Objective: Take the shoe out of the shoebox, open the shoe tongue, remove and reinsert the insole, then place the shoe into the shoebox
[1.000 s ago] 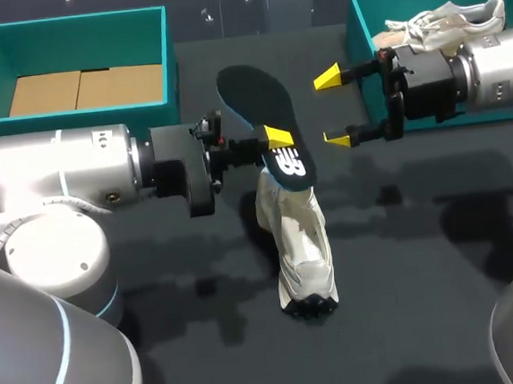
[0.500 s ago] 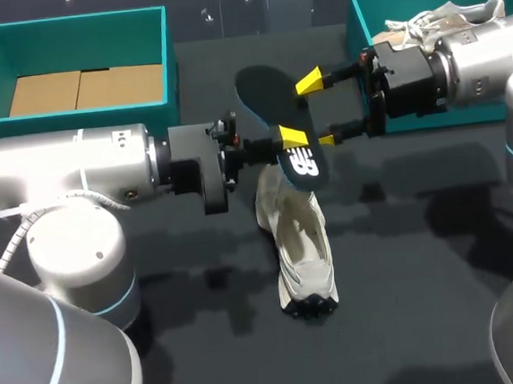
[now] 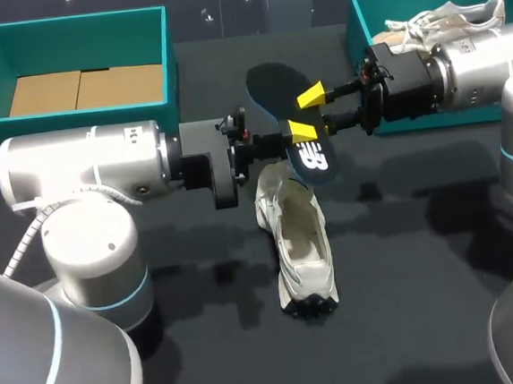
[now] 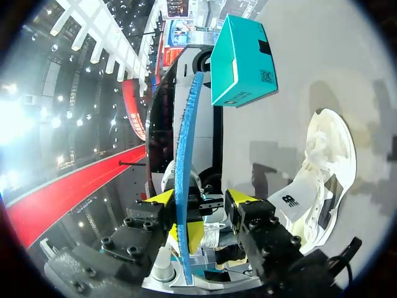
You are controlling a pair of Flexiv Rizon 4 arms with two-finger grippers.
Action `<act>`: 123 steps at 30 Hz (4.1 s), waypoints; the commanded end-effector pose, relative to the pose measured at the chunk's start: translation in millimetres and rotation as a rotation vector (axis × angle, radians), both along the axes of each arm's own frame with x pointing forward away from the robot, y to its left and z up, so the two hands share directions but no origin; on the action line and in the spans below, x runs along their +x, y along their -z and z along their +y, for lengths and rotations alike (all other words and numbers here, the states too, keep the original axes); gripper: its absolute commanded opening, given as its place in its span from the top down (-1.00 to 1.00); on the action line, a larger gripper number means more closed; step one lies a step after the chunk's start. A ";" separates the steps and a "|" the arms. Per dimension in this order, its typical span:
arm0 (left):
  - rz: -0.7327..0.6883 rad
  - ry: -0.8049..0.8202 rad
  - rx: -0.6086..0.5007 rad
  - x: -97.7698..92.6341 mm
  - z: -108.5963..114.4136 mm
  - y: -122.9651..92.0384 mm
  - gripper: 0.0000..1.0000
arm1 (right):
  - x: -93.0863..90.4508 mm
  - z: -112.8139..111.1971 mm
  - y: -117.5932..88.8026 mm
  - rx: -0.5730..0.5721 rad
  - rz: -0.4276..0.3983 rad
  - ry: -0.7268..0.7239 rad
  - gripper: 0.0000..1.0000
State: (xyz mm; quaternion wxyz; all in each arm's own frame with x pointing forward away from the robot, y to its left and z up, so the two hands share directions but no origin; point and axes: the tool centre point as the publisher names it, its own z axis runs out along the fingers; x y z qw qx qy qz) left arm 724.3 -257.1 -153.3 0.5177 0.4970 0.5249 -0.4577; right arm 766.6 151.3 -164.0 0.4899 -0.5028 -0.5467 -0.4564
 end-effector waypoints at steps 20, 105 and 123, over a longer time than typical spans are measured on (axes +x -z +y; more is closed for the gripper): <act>-0.063 0.031 0.002 -7.9 -5.4 8.1 1.00 | -7.8 6.0 -5.6 0.027 -0.050 0.011 0.63; 0.333 0.024 1.091 103.9 49.7 -96.4 -1.00 | -41.5 9.2 29.7 0.080 -0.039 -0.002 1.00; 0.321 0.025 1.565 107.7 4.2 -90.1 -1.00 | -41.5 9.2 29.7 0.080 -0.039 -0.002 1.00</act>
